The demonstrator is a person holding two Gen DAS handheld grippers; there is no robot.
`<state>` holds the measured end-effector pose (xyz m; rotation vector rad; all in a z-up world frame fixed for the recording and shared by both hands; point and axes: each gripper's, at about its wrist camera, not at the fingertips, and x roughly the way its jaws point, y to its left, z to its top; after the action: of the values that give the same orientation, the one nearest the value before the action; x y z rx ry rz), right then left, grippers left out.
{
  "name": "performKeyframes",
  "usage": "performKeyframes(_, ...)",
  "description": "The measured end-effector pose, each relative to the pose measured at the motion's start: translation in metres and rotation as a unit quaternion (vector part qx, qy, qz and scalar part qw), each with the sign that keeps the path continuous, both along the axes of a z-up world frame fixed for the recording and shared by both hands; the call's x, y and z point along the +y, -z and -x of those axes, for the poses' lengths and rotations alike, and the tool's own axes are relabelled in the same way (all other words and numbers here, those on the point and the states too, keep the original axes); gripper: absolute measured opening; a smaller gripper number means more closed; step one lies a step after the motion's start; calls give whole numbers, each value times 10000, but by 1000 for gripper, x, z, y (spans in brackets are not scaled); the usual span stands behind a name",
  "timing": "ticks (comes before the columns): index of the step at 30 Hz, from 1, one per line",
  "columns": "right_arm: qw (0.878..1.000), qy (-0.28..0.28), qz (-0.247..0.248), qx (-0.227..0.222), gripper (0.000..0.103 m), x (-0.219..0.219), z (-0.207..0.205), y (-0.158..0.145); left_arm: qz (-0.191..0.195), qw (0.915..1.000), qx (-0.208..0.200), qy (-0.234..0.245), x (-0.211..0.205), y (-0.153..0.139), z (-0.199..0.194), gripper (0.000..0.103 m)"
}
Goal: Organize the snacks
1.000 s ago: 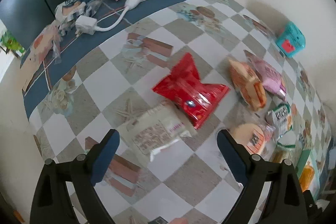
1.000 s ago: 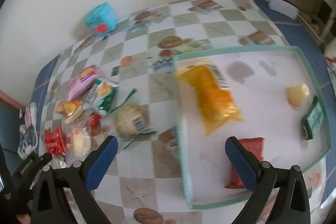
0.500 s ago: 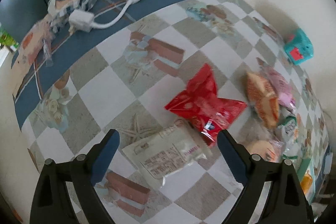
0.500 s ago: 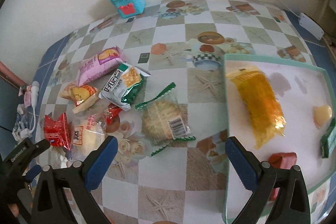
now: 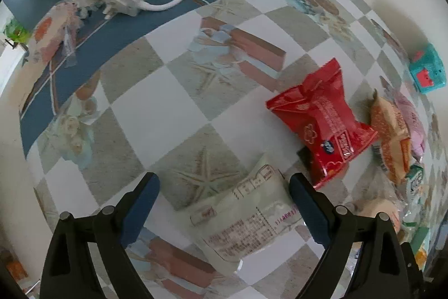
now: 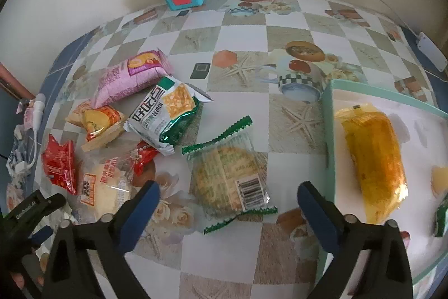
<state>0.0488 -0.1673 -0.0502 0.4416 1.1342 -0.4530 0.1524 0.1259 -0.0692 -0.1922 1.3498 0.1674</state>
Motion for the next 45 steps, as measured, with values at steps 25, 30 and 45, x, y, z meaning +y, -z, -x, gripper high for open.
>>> performKeyframes(25, 9998, -186, 28, -48, 53, 1, 5, -3, -71, 9989, -249, 390, -21, -20, 13, 43)
performKeyframes(30, 9996, -141, -20, -234, 53, 2, 16, -22, -19, 9984, -434, 367, -25, -37, 19, 38)
performKeyframes(45, 9988, 98, -3, -476, 53, 9, 61, -55, 327, 9983, -471, 145, -19, -44, 36, 43)
